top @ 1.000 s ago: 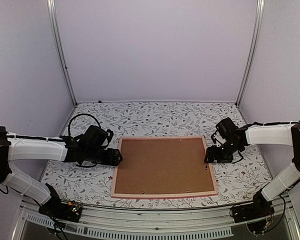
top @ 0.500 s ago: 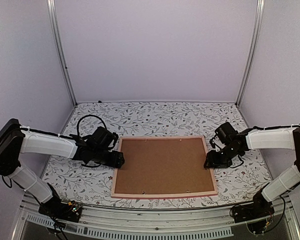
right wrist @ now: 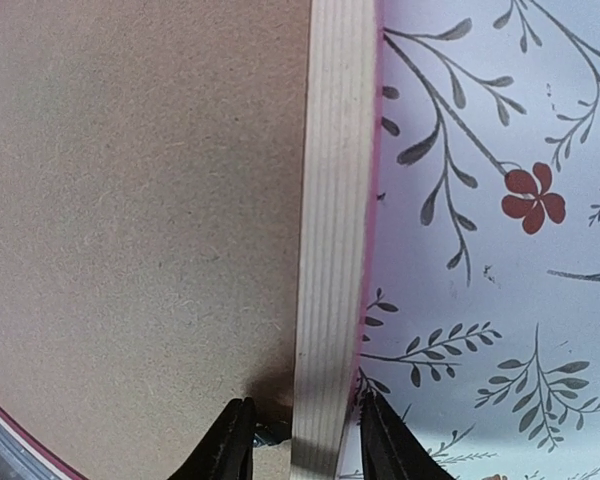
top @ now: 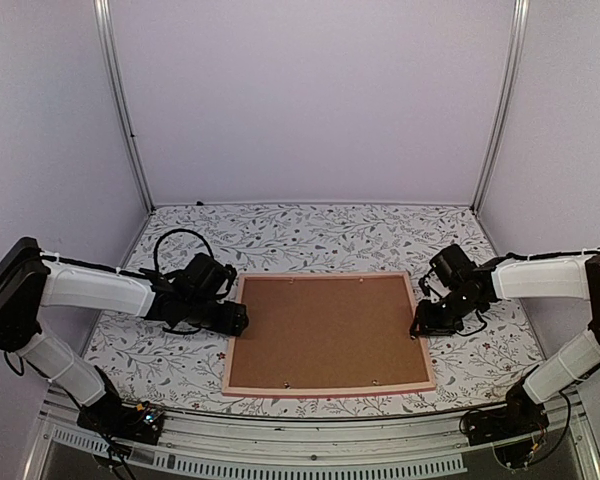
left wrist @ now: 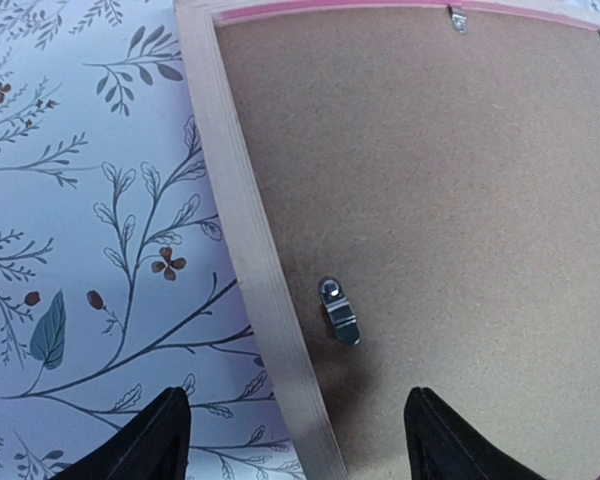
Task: Put the photo into the frame
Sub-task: Press the fastener onto the backboard.
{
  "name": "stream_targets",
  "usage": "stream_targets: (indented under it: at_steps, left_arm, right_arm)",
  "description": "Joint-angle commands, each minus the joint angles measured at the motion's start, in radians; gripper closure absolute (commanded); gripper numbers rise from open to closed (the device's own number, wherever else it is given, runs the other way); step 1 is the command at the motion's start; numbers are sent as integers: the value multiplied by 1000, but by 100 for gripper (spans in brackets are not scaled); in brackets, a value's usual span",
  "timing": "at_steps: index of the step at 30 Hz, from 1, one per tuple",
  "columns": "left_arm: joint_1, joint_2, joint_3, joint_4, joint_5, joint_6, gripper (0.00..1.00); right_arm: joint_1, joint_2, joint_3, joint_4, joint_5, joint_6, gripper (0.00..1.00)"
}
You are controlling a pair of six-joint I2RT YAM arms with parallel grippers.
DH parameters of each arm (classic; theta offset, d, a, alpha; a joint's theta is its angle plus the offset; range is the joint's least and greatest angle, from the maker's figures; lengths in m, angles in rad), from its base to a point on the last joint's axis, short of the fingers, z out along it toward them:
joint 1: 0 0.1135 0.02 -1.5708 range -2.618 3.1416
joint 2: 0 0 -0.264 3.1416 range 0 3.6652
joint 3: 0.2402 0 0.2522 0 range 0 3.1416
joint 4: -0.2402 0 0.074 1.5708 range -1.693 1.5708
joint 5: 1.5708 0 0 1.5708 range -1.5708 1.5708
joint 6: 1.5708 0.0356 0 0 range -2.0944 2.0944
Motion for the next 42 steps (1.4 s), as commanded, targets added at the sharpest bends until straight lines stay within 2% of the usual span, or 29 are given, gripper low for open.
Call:
stream_targets:
  at_steps: [1,27,29,32,35,38,42]
  left_arm:
    - [6,7,13,16,-11,11,25]
    - [26,31,18,24,-1,24,24]
    - [41,33,28,24,15,36,23]
    - [74,40,49,23,43,60,21]
    - [105,48,79,18,62,88,19]
    - [134,68,119,18,73,119,17]
    - [167,129,177,3,97,150,17]
  right_arm:
    - [6,-8,-20,-5,-4,-2,63]
    - [6,-23,-40,3,-20,21,75]
    - [6,-32,-27,6,-26,18,70]
    - [6,-53,-6,14,-31,10,54]
    - [6,-68,21,13,-18,5,43]
    - [6,-64,46,10,-1,-5,39]
    - [6,-28,70,14,6,-21,38]
